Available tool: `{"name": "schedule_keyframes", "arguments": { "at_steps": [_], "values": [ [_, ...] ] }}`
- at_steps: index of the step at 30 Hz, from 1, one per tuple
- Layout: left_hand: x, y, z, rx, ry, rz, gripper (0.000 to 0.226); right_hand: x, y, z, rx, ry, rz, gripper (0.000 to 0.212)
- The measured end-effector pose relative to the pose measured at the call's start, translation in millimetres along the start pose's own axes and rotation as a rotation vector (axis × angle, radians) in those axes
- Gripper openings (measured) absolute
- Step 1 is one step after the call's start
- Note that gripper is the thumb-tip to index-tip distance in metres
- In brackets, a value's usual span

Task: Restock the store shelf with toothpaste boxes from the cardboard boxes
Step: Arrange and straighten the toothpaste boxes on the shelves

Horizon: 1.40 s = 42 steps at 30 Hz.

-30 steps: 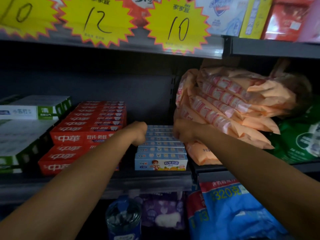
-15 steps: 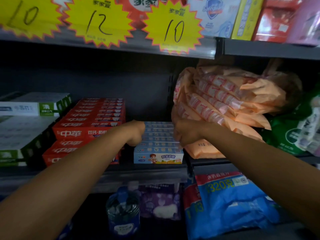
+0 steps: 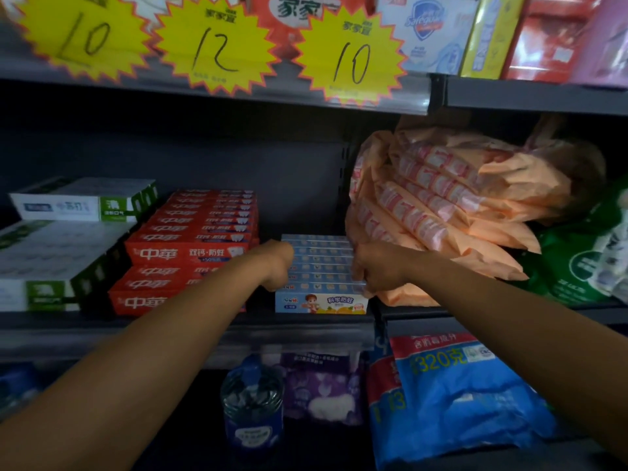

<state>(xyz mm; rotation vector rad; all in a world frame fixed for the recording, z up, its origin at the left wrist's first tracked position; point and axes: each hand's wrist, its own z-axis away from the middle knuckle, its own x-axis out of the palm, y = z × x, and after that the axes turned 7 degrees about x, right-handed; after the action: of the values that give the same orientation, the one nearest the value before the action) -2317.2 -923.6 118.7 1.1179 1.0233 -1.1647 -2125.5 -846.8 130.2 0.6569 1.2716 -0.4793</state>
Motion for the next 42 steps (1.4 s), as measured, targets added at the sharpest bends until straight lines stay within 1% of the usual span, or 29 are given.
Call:
{"name": "schedule_keyframes", "arguments": {
  "at_steps": [2,5,7,9,12,14,16,20,23,24,26,27,29,31,36,42],
  "values": [
    [-2.1,0.2,3.5,0.018,0.001,0.017,0.014,-5.0,-2.7,0.0,-0.002,-0.009,-0.003,0.032],
    [-12.9,-6.1,12.9,0.054,0.038,0.068,0.017,-18.4,-12.2,-5.3,-0.019,0.05,-0.01,0.03],
    [-25.3,-18.8,21.3,0.068,0.093,0.043,0.02,-29.1,-25.2,-13.5,-0.034,0.118,-0.021,0.035],
    [-37.7,-40.1,30.7,0.061,0.192,-0.017,0.015,-37.9,-40.4,-27.0,-0.071,0.185,-0.042,0.035],
    [-51.3,-81.6,50.0,-0.017,0.347,-0.066,0.016,-47.7,-66.5,-49.2,-0.118,0.268,-0.11,0.028],
    [-54.8,-112.1,65.0,-0.113,0.393,-0.103,0.013,-52.1,-84.9,-60.6,-0.123,0.305,-0.145,0.03],
    [-54.4,-139.9,77.7,-0.201,0.376,-0.12,0.008,-55.8,-101.6,-69.2,-0.109,0.317,-0.197,0.034],
    [-42.2,-172.9,94.8,-0.315,0.307,-0.079,0.007,-56.2,-122.2,-80.8,-0.069,0.282,-0.247,0.018],
    [-30.4,-188.9,95.5,-0.369,0.312,-0.019,0.007,-51.8,-131.0,-84.3,-0.013,0.222,-0.273,0.019],
    [-26.7,-193.9,94.5,-0.378,0.309,-0.006,0.009,-50.5,-133.7,-85.3,0.007,0.21,-0.268,0.021],
    [-20.8,-201.5,91.7,-0.384,0.304,0.023,0.012,-47.2,-135.7,-90.4,0.044,0.165,-0.249,0.012],
    [-19.0,-203.8,90.0,-0.386,0.297,0.039,0.012,-44.8,-135.3,-94.3,0.056,0.144,-0.243,0.016],
    [-15.9,-206.2,86.3,-0.38,0.279,0.074,0.01,-42.0,-134.1,-98.9,0.068,0.102,-0.254,0.031],
    [-13.2,-206.5,83.2,-0.372,0.264,0.12,0.009,-39.8,-133.3,-100.1,0.072,0.085,-0.272,0.035],
    [-5.2,-212.7,75.7,-0.383,0.271,0.252,0.014,-30.3,-130.5,-106.5,0.076,0.04,-0.283,0.029],
    [-2.6,-215.1,72.8,-0.392,0.29,0.392,0.009,-26.3,-128.4,-108.6,0.058,0.048,-0.34,0.02]
  ]
}}
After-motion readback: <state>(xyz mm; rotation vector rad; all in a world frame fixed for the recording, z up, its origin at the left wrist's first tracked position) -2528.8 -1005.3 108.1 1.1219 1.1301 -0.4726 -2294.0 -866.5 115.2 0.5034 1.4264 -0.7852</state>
